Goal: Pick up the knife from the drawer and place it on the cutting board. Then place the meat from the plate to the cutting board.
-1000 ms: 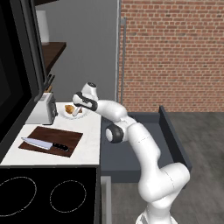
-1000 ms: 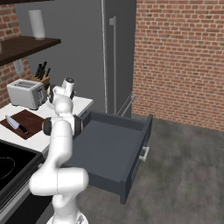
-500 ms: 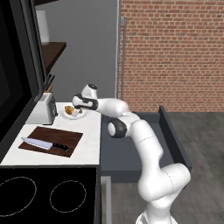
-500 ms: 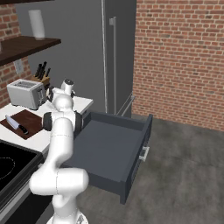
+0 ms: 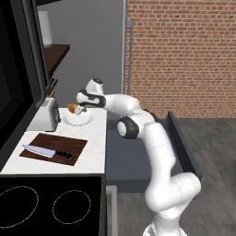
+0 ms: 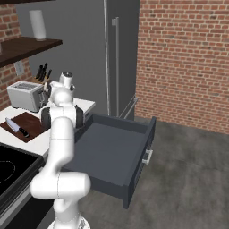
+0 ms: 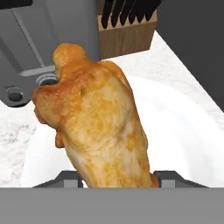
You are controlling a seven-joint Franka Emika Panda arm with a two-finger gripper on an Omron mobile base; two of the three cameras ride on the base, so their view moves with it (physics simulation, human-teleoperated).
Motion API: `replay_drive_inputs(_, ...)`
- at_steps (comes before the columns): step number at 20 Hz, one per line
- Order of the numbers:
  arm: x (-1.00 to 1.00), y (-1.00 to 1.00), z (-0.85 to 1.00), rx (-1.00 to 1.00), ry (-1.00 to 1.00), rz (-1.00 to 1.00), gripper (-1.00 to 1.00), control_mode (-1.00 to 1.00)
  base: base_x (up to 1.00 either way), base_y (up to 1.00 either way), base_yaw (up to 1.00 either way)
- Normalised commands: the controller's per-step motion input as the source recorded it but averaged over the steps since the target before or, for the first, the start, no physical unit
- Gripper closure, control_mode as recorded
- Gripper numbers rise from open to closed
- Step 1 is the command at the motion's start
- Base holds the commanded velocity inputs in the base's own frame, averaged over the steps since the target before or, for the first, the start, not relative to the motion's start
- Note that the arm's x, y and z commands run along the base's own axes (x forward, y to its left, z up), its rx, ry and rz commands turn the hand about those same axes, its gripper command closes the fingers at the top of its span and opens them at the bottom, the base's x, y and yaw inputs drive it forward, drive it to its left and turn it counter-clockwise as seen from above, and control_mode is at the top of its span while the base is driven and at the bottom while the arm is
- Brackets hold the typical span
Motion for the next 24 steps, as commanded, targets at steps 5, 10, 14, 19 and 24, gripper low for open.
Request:
replay_drive_inputs(5, -1.00, -0.23, 0.22, 0.01, 0.00, -0.12, 1.00, -1.00, 0.00, 0.00, 0.00)
replay_drive_inputs(10, -1.00, -0.33, 0.08, 0.00, 0.00, -0.11, 1.00, -1.00, 0.00, 0.00, 0.00)
replay_drive_inputs(14, -1.00, 0.01, 0.30, 0.00, 0.00, -0.01, 1.00, -1.00, 0.00, 0.00, 0.00)
replay_drive_inputs(19, -0.77, 0.19, 0.22, 0.00, 0.00, 0.08, 1.00, -1.00, 0.00, 0.00, 0.00)
replay_drive_inputs(24, -0.37, 0.18, 0.00, 0.00, 0.02, 0.12, 1.00, -1.00, 0.00, 0.00, 0.00)
